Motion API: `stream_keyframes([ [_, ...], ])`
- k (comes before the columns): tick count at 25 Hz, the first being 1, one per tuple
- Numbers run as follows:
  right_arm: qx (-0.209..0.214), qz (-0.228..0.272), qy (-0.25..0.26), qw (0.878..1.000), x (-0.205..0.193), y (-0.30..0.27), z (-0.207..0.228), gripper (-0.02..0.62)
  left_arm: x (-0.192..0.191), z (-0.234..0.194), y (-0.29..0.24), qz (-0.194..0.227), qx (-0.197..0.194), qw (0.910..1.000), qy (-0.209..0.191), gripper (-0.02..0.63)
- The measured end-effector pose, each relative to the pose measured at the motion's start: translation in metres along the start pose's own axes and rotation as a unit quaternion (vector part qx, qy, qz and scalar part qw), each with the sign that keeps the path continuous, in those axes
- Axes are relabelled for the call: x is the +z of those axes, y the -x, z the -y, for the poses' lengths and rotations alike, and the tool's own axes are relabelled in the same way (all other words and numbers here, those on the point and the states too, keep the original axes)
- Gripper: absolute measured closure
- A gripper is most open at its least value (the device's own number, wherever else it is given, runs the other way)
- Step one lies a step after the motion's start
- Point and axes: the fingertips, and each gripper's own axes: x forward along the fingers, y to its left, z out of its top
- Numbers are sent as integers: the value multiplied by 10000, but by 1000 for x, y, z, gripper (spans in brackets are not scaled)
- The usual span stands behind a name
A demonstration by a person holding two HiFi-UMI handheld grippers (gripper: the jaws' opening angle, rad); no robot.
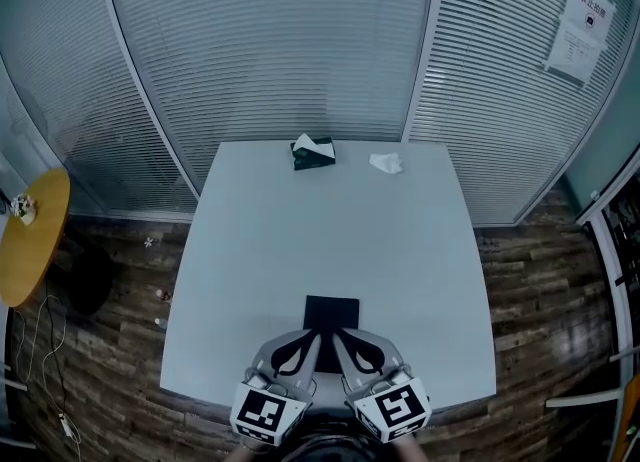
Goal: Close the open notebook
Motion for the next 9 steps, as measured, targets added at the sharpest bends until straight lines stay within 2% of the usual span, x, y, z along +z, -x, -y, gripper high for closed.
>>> stream_keyframes([
  [9,-18,-46,26,10000,0,0,-2,597,0,-3,3,-23,0,10000,-25,603],
])
